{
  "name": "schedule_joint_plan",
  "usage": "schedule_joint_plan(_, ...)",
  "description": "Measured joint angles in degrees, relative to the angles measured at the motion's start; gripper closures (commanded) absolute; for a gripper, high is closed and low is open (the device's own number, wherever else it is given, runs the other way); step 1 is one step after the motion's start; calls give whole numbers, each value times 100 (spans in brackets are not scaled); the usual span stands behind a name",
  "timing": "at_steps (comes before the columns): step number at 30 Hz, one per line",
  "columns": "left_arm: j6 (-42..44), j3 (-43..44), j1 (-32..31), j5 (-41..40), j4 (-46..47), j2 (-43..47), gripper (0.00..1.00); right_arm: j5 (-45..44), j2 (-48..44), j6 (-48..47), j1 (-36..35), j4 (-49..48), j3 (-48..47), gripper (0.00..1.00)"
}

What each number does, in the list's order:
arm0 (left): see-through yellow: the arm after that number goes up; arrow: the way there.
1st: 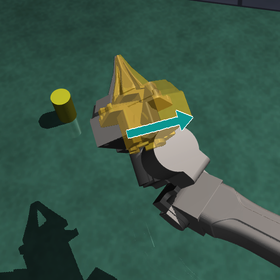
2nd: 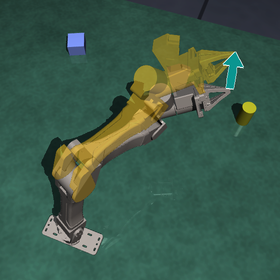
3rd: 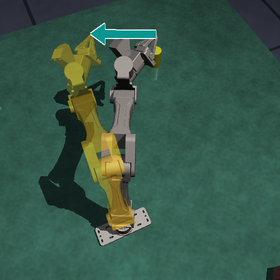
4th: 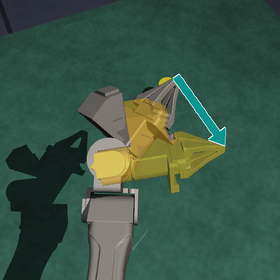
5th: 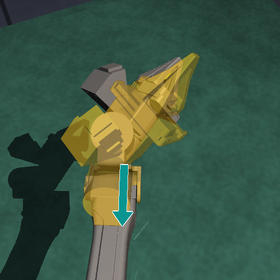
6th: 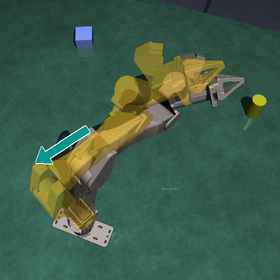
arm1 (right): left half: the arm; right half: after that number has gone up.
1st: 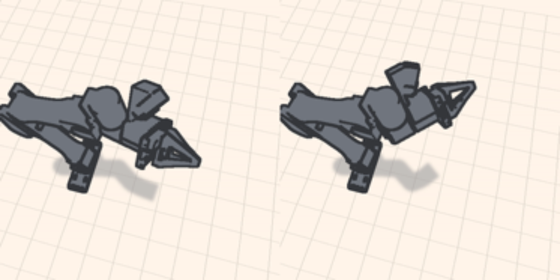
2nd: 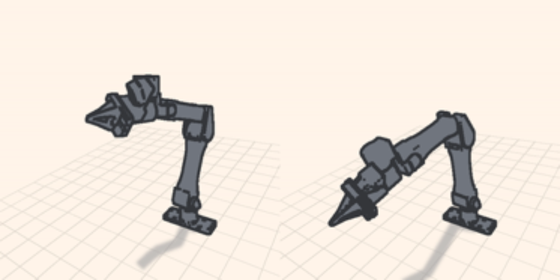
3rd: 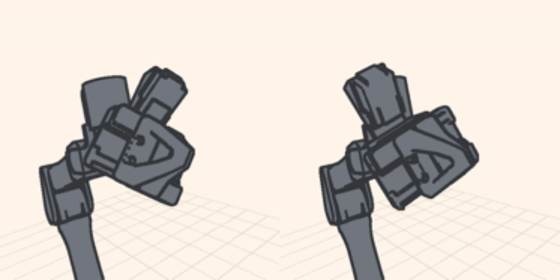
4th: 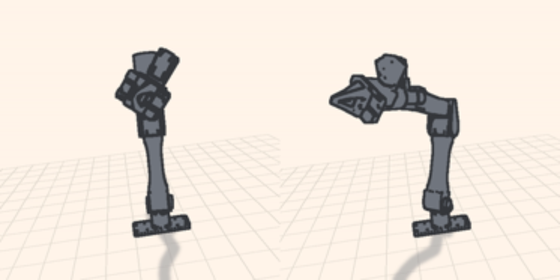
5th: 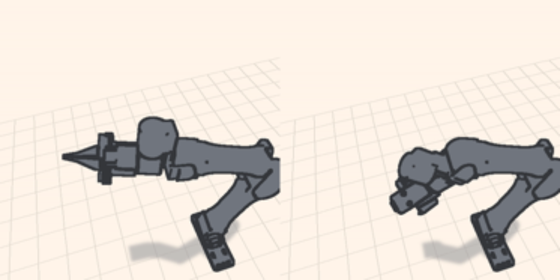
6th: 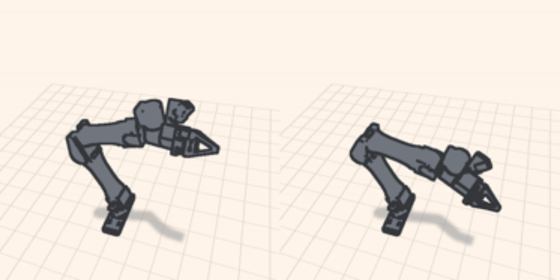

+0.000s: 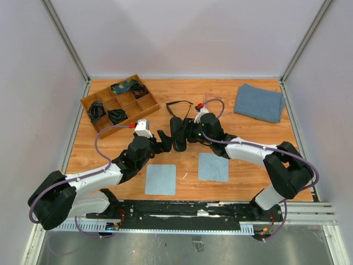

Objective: Organize the sunglasses
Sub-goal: Open the sunglasses case.

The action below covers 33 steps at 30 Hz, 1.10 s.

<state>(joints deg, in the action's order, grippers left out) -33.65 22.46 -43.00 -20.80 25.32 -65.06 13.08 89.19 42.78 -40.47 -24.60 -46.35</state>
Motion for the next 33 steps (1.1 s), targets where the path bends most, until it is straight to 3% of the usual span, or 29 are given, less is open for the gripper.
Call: schedule_joint_plan(33, -380, 74, -15, -264, 378, -380, 1, 964, 127, 219, 496, -831, 219, 99)
